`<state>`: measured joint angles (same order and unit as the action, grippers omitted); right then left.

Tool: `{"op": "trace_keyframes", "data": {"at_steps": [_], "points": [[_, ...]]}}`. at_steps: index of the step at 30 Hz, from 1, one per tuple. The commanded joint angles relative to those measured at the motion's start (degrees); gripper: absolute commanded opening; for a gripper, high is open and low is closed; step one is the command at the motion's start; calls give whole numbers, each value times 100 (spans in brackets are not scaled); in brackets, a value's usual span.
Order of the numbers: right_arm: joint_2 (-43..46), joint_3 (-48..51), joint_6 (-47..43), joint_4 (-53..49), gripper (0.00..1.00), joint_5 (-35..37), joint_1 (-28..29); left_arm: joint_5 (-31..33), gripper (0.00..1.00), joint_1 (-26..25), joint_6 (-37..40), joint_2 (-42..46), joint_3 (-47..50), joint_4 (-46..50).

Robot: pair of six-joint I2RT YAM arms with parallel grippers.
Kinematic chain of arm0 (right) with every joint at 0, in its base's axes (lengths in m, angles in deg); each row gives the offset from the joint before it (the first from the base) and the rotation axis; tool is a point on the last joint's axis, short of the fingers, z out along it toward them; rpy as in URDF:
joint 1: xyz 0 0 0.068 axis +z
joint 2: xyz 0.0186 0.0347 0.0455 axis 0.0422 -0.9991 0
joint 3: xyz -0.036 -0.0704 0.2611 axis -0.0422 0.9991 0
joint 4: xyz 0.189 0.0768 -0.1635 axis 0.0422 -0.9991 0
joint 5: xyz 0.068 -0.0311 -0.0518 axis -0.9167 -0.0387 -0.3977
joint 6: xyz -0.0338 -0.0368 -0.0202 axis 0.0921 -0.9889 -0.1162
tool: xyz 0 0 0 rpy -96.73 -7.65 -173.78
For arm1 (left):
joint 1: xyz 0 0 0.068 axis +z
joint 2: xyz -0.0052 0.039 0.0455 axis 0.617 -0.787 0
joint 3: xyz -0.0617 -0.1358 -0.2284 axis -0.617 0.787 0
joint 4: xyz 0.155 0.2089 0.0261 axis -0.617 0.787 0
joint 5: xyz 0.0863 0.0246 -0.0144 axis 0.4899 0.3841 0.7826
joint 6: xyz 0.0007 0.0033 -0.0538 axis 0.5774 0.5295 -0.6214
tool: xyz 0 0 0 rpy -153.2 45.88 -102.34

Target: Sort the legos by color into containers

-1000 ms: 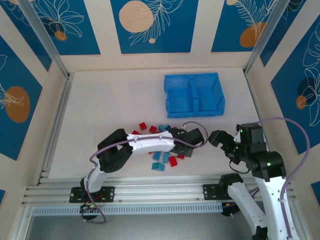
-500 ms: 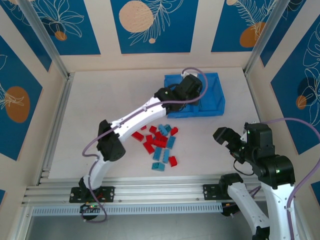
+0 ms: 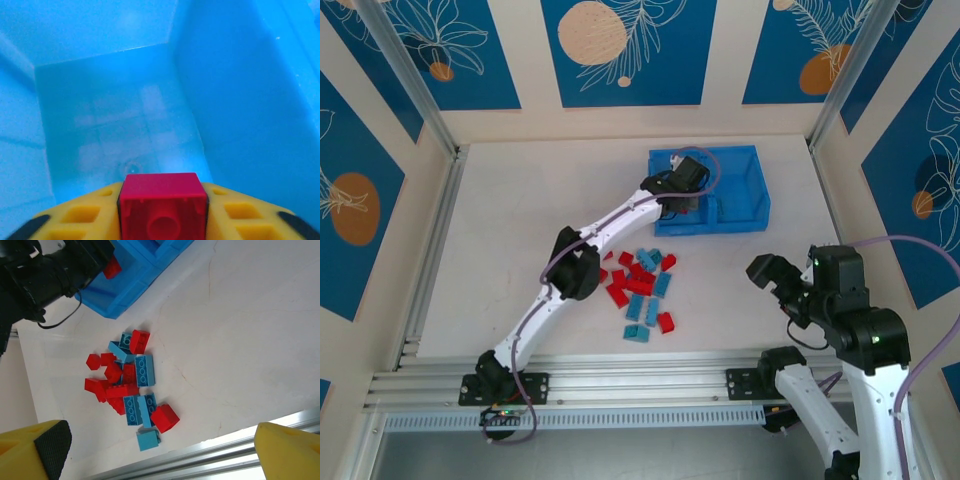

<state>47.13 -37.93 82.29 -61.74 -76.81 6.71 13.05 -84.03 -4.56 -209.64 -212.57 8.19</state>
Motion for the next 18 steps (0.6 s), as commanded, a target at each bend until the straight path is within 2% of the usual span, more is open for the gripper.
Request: {"op": "trace_keyframes", "data": {"at_steps": [1,5,8,11,13,15,18], "points": [[-227,-198,58,72,96,-190,-17,-342,50,37,44,158,-265,-209],[-348,-245,-5,154,96,-213,-9,-350,55,33,16,418,-257,-137],[-364,-158,-127,354,96,-368,-12,-377,49,26,124,841,-243,15],[-489,2,-360,554,95,-690,54,-497,48,31,414,1615,52,83],[-608,156,-502,726,95,-879,172,-567,48,34,740,2399,707,-137],[-770,386,-527,968,95,-929,455,-641,47,34,1150,3418,1782,-642],[-1201,630,-325,1314,95,-622,1126,-879,46,37,1861,4793,3308,-1235]]}}
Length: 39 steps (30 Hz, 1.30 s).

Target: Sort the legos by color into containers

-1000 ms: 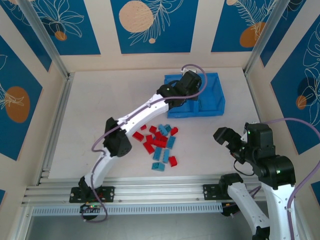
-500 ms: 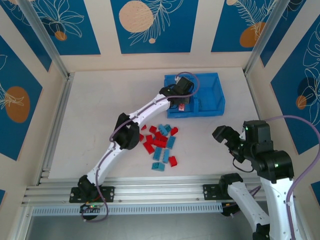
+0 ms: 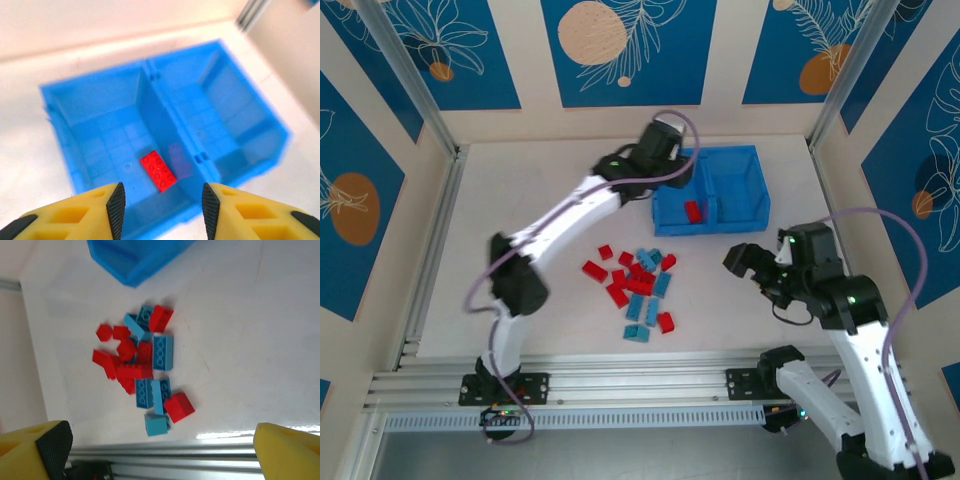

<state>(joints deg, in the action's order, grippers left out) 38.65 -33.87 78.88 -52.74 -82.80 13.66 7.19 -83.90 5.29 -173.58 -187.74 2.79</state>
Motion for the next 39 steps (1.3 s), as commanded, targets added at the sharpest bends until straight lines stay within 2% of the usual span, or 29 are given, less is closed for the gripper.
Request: {"op": "trace_keyframes", "data": {"at_steps": [1,5,8,12,15,18,21,23,33,39], "points": [[-514,275,98,517,95,103,648,-418,46,19,1108,1590,1235,-777],[-1384,520,422,1317,95,351,1382,-1095,47,18,2229,3243,2959,-965],[-2024,774,759,2060,92,271,1598,-1555,53,3,2971,4288,4062,-876],[-2901,987,1191,2796,84,344,1781,-2054,55,8,3902,5430,5387,-903],[-3559,891,1305,3093,78,333,1866,-2414,67,-7,4491,5961,6023,-797],[-4227,640,1332,3280,75,359,1958,-2538,80,-18,4645,6187,6316,-698],[-4780,356,1390,3318,66,485,2055,-2580,95,-31,4712,6192,6383,-650],[-5030,278,1476,3336,63,607,2097,-2566,100,-29,4722,6172,6401,-673],[-5633,74,1563,3190,52,919,2198,-2520,100,-41,4714,6103,6548,-881],[-5801,139,1550,3083,51,970,2224,-2498,100,-35,4677,6076,6579,-947]]}}
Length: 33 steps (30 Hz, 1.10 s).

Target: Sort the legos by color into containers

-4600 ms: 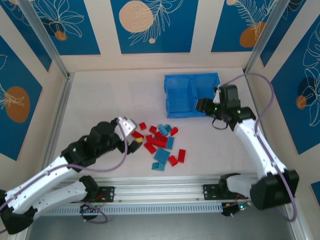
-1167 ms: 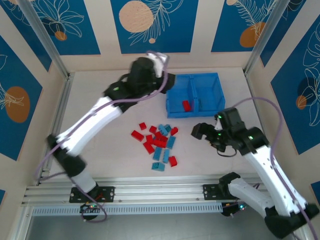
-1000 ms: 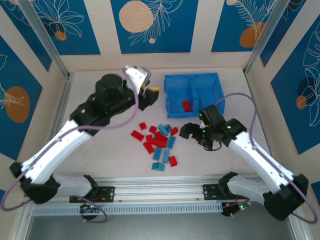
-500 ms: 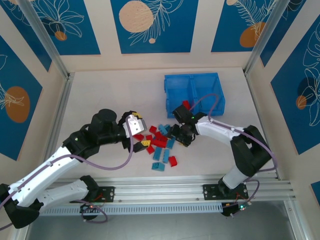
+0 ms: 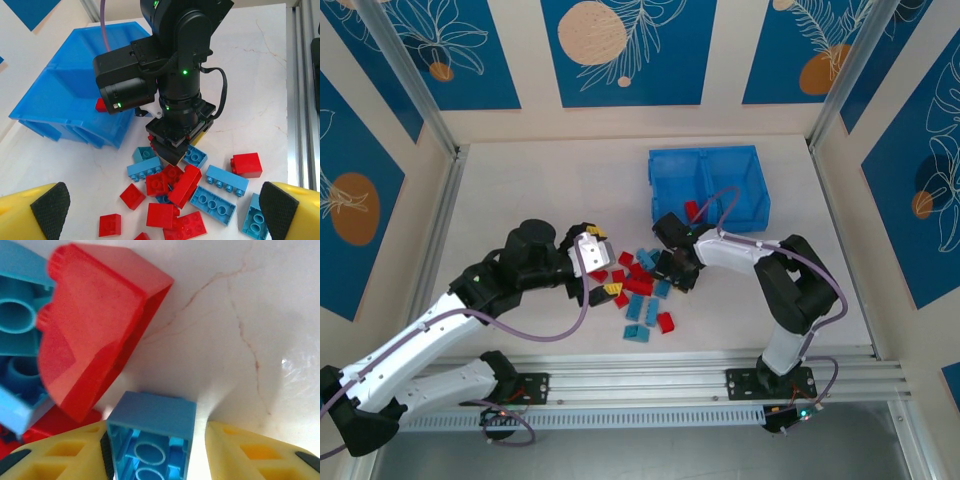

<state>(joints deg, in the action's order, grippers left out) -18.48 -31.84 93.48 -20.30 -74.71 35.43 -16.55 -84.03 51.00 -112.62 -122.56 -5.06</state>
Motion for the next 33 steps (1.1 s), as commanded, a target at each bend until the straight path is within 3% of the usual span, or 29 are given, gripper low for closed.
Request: {"op": "trace_keyframes", "data": {"at_steps": [1,9,17,22,27,33], "points": [[-113,-56,85,-159,51,159,54,-121,100,-25,94,-23,60,-162],[437,261,47,-270,30,421,74,-265,100,-21,21,9,110,-240],[2108,276,-499,-982,28,1252,-104,-529,100,-30,19,50,106,-461],[2768,-334,-1937,-1382,28,2407,-489,-547,100,-39,-152,16,45,-701],[2246,-1231,-3940,-994,27,2705,-1484,-279,100,-50,-422,-45,-45,-727],[681,-2394,-4752,-462,28,2085,-2518,639,100,-56,-1029,-263,-332,-92]]}}
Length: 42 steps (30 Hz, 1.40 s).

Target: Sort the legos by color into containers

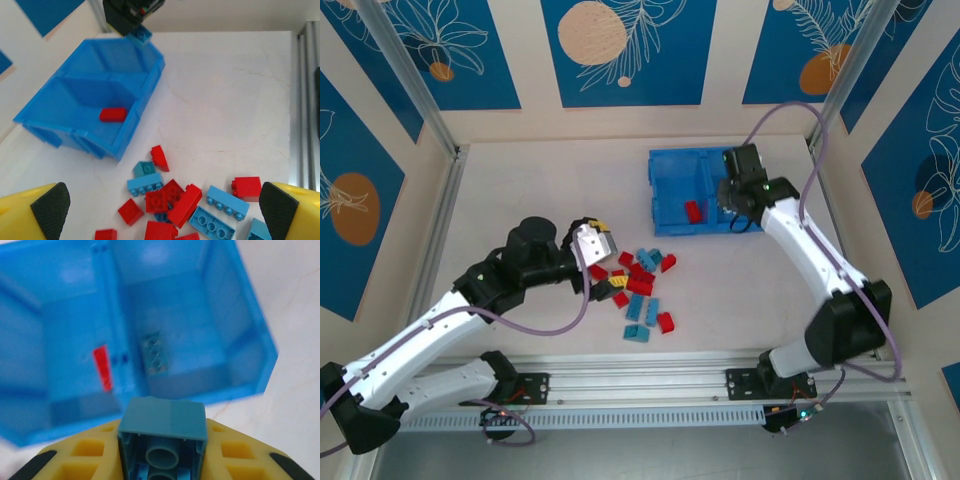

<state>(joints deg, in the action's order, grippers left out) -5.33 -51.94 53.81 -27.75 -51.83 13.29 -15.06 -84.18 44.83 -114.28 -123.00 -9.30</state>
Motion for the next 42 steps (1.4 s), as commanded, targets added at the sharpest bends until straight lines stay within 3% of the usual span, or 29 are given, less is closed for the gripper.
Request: {"op": "trace_keyframes", "data": {"at_steps": [1,9,12,14,23,28,32,37,42], "points": [[-909,-573,-816,304,28,-323,-410,514,100,-41,-487,-100,-313,410],[-2864,-1790,-602,-19,29,-930,-918,1020,100,-42,-1011,144,-161,513],[-3223,-2017,-521,-233,34,-1008,-963,1097,100,-43,-1085,-21,-265,748],[-3320,-2136,-495,-370,42,-1024,-973,1066,100,-48,-1154,-94,-270,787],[-2800,-2247,-381,-627,48,-1155,-1039,1050,100,-54,-1152,-242,-202,753],[-2020,-2106,-123,-835,48,-1396,-1067,1035,100,-50,-1260,-357,-251,752],[-696,-1377,248,-950,49,-2354,-1061,1021,100,-66,-1672,-786,-635,862],[1216,-68,555,-953,58,-3894,-1009,714,100,-118,-2547,-1908,-1365,975],[2619,753,981,-1848,67,-4035,-929,439,100,-293,-3086,-3248,-2018,843]]}}
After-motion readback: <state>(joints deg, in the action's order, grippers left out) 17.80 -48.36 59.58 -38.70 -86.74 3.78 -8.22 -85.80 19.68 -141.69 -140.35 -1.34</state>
